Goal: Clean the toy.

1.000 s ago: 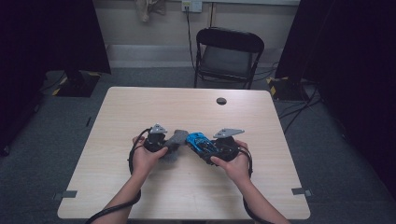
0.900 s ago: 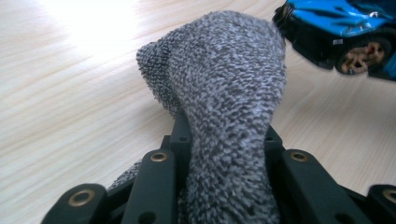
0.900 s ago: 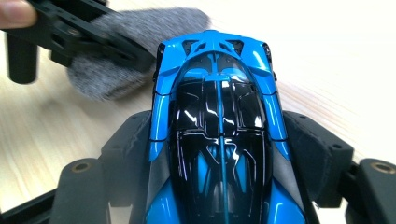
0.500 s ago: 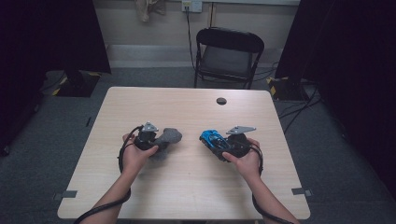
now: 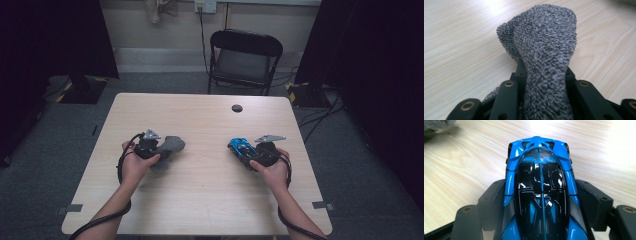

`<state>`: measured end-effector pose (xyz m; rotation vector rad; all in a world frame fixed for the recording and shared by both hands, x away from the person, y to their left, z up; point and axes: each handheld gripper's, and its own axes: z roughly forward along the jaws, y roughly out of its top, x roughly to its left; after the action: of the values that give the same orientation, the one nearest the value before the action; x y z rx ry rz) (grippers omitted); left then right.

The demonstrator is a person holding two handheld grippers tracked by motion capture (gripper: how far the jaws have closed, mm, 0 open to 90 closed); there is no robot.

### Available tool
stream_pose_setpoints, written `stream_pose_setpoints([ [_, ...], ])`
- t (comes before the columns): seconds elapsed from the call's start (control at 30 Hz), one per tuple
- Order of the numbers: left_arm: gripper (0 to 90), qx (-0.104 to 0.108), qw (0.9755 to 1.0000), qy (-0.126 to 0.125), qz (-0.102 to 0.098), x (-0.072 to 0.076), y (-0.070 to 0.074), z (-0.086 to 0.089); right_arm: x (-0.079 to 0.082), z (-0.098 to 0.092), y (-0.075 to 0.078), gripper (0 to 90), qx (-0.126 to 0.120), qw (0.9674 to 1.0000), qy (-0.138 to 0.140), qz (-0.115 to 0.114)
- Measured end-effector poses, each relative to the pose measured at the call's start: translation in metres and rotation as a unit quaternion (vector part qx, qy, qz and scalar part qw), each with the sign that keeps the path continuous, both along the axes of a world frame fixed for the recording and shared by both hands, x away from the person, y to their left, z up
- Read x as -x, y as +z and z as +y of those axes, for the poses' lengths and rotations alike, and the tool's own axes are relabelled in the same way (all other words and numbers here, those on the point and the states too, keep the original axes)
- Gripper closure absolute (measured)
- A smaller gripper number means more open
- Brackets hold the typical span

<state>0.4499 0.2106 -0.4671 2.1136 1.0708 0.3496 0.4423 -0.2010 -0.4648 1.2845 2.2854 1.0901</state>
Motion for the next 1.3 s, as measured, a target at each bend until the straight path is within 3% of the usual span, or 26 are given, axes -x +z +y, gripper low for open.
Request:
stream_pose_setpoints([
  [0.23,68.7,-0.012,0.9998,0.015,0.004,-0.002,-0.004,0.017,-0.006,-0.013,-0.004,27.8,0.011,0.9997,-0.02,-0.001],
  [0.6,68.7,-0.011,0.9994,0.033,0.007,-0.006,-0.009,0.036,-0.021,-0.027,-0.009,27.8,0.018,0.9986,-0.049,0.0],
  [1.0,68.7,-0.012,0.9991,0.038,0.012,-0.01,-0.01,0.039,-0.029,-0.038,-0.023,27.7,0.034,0.9972,-0.067,-0.001],
  [1.3,68.6,-0.013,0.9992,0.037,0.01,-0.009,-0.01,0.039,-0.028,-0.04,-0.028,27.5,0.036,0.9976,-0.059,-0.004],
])
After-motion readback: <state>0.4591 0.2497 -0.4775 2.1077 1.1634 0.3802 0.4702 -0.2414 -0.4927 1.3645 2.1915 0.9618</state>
